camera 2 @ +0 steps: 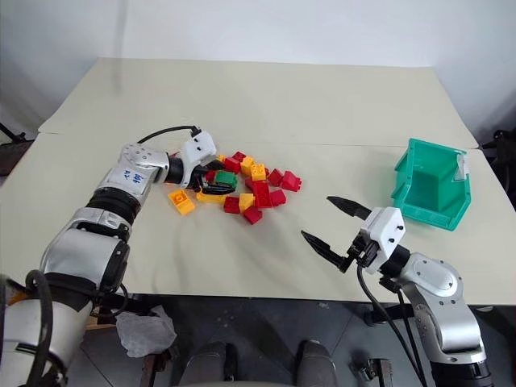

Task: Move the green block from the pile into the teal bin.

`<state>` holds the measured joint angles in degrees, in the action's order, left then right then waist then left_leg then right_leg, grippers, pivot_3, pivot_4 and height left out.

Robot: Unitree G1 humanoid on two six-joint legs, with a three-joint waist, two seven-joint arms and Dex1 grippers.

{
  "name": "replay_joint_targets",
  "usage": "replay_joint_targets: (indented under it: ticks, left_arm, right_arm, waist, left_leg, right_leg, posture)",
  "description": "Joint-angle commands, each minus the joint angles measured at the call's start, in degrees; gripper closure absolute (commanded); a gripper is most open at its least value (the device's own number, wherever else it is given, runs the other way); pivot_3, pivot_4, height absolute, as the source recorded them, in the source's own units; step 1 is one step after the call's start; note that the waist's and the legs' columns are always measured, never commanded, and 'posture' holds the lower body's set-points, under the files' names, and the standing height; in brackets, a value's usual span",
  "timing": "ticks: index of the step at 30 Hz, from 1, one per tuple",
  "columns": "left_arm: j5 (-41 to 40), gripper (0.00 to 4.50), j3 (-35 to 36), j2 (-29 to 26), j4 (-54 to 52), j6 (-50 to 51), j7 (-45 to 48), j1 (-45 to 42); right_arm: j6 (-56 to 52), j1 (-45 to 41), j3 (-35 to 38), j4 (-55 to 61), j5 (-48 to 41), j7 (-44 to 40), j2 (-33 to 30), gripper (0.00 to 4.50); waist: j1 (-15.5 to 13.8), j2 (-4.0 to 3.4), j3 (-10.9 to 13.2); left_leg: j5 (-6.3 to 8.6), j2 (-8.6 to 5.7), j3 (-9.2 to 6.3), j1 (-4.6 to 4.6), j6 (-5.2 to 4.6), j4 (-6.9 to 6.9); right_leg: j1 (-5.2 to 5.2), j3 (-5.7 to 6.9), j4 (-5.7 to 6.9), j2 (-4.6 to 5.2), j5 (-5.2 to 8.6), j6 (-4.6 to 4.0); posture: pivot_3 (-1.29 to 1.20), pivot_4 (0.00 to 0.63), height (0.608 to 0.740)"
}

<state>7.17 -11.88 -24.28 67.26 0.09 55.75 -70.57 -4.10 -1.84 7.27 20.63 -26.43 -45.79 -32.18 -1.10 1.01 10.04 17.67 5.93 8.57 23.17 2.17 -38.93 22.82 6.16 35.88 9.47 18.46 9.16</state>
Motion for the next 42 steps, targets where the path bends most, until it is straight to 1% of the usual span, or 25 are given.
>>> replay_joint_targets:
  ticks: [1,4,7,9,13,15,18,22,25,29,35,37,39,42]
  left_arm:
    - [1.7,2.17,-0.2,0.2,1.7,0.5,-0.9,-1.7]
    - [2.7,3.02,-0.7,0.3,2.6,0.6,0.2,-2.4]
    - [1.3,3.03,1.4,0.3,2.8,-0.6,-0.2,-4.0]
    - [0.2,3.03,2.5,0.2,2.4,-2.6,1.4,-5.1]
    - [-2.7,3.03,4.6,1.1,0.0,-4.2,9.9,-9.1]
    - [-4.0,3.03,4.6,2.7,-1.8,-5.2,15.4,-10.8]
    - [-5.9,3.03,4.0,7.7,-4.7,-5.3,22.2,-12.3]
    - [-6.9,3.03,2.8,15.4,-7.0,-4.6,26.3,-11.7]
    - [-4.1,3.03,-0.6,21.5,-6.4,-7.0,24.9,-9.7]
    - [-0.8,3.03,-3.7,28.8,-3.1,-7.2,18.0,-7.5]
    - [4.1,3.03,-7.0,33.6,2.2,-9.1,8.9,-5.3]
    - [4.8,3.03,-7.6,34.2,2.9,-10.0,8.1,-4.9]
    - [4.3,2.28,-6.7,34.5,3.1,-9.8,6.3,-5.0]
    - [2.6,1.42,-4.8,33.7,2.8,-8.2,6.6,-5.2]
  right_arm:
    - [0.9,-0.1,1.6,2.6,-0.6,0.7,0.2,0.0]
    - [1.0,0.2,2.0,2.8,-0.8,0.8,-0.1,0.0]
    - [1.0,0.6,2.5,2.9,-0.6,1.0,-0.4,0.0]
    - [1.0,1.1,2.9,3.3,-0.6,1.3,-0.5,0.0]
    - [0.5,4.2,5.5,5.7,-0.7,2.3,-1.0,0.0]
    - [0.2,6.7,7.5,7.3,-1.0,2.9,-1.3,0.0]
    - [-0.1,12.3,11.7,10.5,-1.3,4.1,-1.2,0.0]
    - [-0.2,19.6,16.6,14.3,-1.6,5.7,-0.2,0.0]
    - [0.3,26.3,20.6,16.9,-1.8,6.9,2.0,0.0]
    - [0.9,33.8,23.9,19.2,-1.4,8.1,5.2,0.0]
    - [2.3,40.2,24.7,21.5,-1.4,8.9,9.2,0.0]
    - [2.8,41.6,24.5,21.9,-1.4,9.0,10.3,0.0]
    - [3.3,42.6,24.4,22.0,-1.5,8.7,11.0,0.0]
    - [4.7,43.8,25.5,20.5,-2.1,7.3,11.2,0.0]
  waist:
    - [0.0,0.0,0.0]
    - [0.1,0.0,0.0]
    - [0.1,0.0,0.0]
    - [0.0,0.0,0.0]
    - [-0.3,0.09,0.1]
    - [-0.7,0.1,0.1]
    - [-1.3,0.11,0.1]
    - [-1.6,0.11,0.1]
    - [-1.5,0.1,0.1]
    - [-1.3,0.07,0.1]
    - [-0.3,0.0,0.0]
    - [-0.4,-0.04,0.0]
    - [-0.4,-0.05,0.0]
    - [-0.5,-0.05,0.0]
  left_leg:
    - [0.0,0.0,0.0,0.0,0.0,0.0]
    - [0.0,0.0,0.0,-0.01,0.0,0.0]
    - [0.0,0.0,0.0,-0.01,0.0,-0.01]
    - [0.0,0.0,0.0,0.0,0.0,0.0]
    - [0.0,0.0,0.0,0.02,0.0,0.0]
    - [0.01,-0.02,-0.01,0.06,-0.02,0.01]
    - [0.04,-0.05,-0.03,0.08,-0.05,0.03]
    - [0.06,-0.05,-0.01,0.07,-0.08,0.01]
    - [0.06,-0.04,-0.02,0.05,-0.08,0.02]
    - [0.07,-0.04,-0.02,0.05,-0.1,-0.02]
    - [0.09,-0.02,-0.06,0.04,-0.14,-0.1]
    - [0.09,-0.02,-0.08,0.04,-0.14,-0.14]
    - [0.1,-0.02,-0.09,0.05,-0.16,-0.14]
    - [0.1,-0.03,-0.09,0.07,-0.17,-0.14]
  right_leg:
    - [0.0,0.0,0.0,0.0,0.0,0.0]
    - [0.0,0.0,0.01,0.0,0.0,0.0]
    - [0.0,0.0,0.01,0.0,0.0,0.0]
    - [0.0,0.0,0.01,0.0,0.0,0.0]
    - [0.01,0.0,-0.01,0.0,0.0,0.0]
    - [0.0,0.01,-0.03,0.0,0.0,0.0]
    - [-0.02,0.01,-0.09,0.0,0.0,0.01]
    - [-0.07,0.01,-0.22,0.0,-0.01,0.02]
    - [-0.07,0.01,-0.23,0.0,-0.01,0.02]
    - [-0.08,0.0,-0.25,0.0,-0.01,0.02]
    - [-0.07,-0.03,-0.29,0.0,0.01,-0.03]
    - [-0.07,-0.04,-0.32,0.0,0.03,-0.05]
    - [-0.07,-0.04,-0.32,0.0,0.03,-0.05]
    - [-0.08,-0.04,-0.27,0.01,0.03,-0.05]
  posture:
    - [0.0,0.15,0.74]
    - [0.0,0.15,0.74]
    - [0.0,0.15,0.74]
    - [0.0,0.15,0.74]
    - [0.0,0.15,0.74]
    - [0.0,0.15,0.74]
    - [0.0,0.15,0.74]
    - [0.0,0.15,0.74]
    - [0.0,0.15,0.74]
    - [0.0,0.15,0.74]
    - [0.0,0.15,0.74]
    - [0.0,0.15,0.74]
    - [0.0,0.15,0.74]
    - [0.0,0.15,0.74]
